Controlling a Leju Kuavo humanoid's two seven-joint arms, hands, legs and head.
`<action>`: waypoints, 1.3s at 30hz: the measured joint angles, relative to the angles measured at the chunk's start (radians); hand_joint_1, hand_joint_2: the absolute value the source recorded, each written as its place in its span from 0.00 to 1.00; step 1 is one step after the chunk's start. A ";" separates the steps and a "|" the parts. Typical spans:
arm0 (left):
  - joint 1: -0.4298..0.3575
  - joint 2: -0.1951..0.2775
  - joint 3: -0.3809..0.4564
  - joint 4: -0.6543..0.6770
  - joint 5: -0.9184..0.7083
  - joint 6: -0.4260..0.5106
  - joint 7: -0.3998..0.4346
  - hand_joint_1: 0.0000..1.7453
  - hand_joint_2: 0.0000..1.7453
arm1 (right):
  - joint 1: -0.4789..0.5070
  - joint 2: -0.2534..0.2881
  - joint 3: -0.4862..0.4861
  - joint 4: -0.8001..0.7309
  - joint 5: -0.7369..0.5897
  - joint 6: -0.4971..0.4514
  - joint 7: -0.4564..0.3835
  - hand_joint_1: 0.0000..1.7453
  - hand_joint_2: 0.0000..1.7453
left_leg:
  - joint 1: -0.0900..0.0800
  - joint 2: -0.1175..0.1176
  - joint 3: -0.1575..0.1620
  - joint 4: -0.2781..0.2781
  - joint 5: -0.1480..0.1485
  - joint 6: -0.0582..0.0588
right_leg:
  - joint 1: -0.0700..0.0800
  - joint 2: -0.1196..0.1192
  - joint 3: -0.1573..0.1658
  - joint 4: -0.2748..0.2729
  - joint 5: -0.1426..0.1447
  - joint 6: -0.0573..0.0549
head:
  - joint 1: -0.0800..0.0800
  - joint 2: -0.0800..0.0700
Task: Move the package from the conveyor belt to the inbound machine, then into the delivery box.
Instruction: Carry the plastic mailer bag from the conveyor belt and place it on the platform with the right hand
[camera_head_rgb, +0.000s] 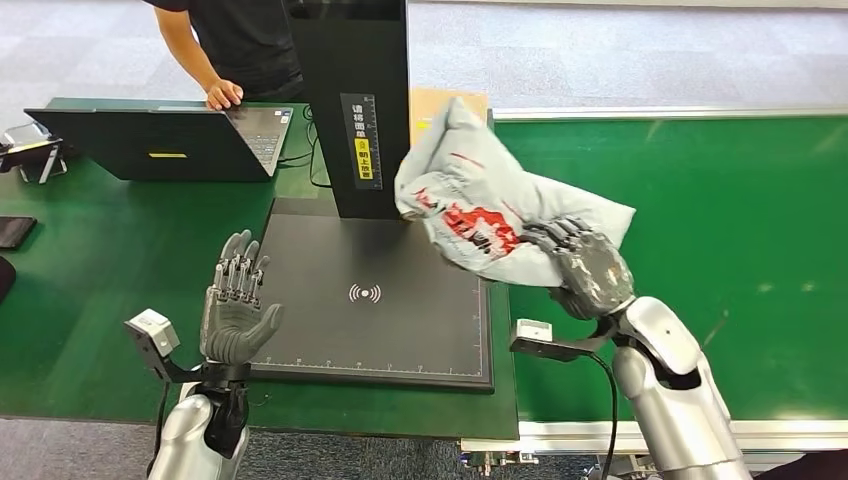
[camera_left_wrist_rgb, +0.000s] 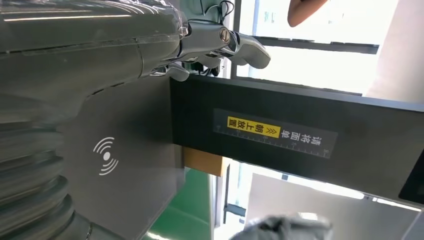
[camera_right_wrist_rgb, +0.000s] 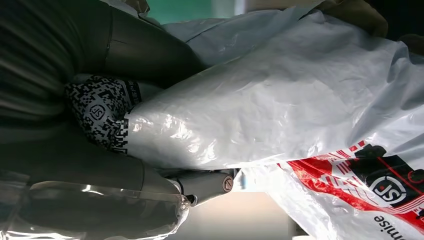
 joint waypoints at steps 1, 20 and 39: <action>-0.002 0.000 -0.001 0.000 0.000 0.000 -0.003 0.00 1.00 | -0.033 -0.006 0.046 0.021 0.004 0.015 -0.012 1.00 1.00 | 0.000 0.000 0.000 0.000 0.000 0.000 | 0.000 0.000 0.000 0.000 0.000 0.000 | 0.000 0.000; -0.010 0.014 -0.021 0.000 0.009 0.016 -0.026 0.00 1.00 | -0.462 0.015 0.580 0.556 -0.081 0.162 -0.099 1.00 1.00 | 0.000 -0.001 -0.001 0.000 0.000 0.000 | 0.000 -0.001 -0.001 0.001 0.000 0.000 | 0.000 0.000; -0.019 0.016 -0.027 0.000 0.015 0.013 -0.018 0.00 1.00 | -0.510 0.083 0.685 0.728 -0.180 0.016 -0.171 1.00 1.00 | 0.000 -0.001 -0.001 0.000 0.000 0.000 | 0.000 -0.001 -0.001 0.001 0.000 0.000 | 0.000 0.000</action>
